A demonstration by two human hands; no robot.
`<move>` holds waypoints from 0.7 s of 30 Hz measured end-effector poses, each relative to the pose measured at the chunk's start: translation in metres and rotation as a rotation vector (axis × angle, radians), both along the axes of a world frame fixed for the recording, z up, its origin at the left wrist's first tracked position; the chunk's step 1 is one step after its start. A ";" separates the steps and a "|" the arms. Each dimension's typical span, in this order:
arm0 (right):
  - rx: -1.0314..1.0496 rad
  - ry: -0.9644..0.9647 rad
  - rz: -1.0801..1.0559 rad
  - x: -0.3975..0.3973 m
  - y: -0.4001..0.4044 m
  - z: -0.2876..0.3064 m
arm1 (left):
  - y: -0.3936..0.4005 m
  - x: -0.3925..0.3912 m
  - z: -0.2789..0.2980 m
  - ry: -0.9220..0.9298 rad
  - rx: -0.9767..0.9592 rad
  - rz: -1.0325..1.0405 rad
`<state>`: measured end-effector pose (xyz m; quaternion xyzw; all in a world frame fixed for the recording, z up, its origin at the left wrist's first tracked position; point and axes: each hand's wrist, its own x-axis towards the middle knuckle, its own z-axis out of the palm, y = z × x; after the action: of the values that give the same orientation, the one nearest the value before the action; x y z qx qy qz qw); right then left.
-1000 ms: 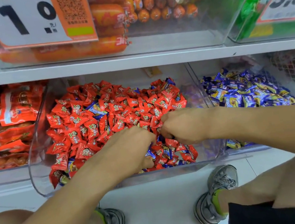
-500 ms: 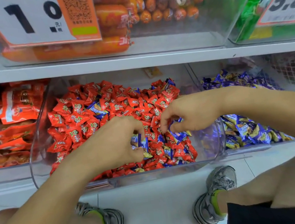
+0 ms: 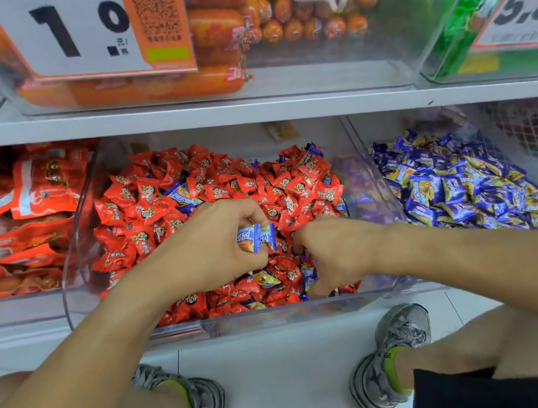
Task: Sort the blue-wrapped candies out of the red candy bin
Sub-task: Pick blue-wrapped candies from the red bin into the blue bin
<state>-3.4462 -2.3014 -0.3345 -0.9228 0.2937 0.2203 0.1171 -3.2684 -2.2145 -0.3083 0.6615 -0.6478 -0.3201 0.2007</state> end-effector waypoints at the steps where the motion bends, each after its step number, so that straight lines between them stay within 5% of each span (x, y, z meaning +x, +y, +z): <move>1: -0.016 -0.009 -0.009 0.000 0.001 -0.003 | 0.001 0.000 0.001 0.002 -0.002 0.000; 15: 0.056 -0.277 -0.184 -0.006 -0.005 0.016 | 0.006 0.004 0.000 -0.045 -0.041 -0.017; 21: 0.343 -0.620 -0.464 -0.018 -0.005 0.060 | 0.003 0.006 0.000 0.025 -0.057 0.016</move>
<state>-3.4638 -2.3066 -0.2743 -0.8220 0.4037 -0.0541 0.3981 -3.2624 -2.2115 -0.3080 0.6566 -0.6489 -0.3079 0.2302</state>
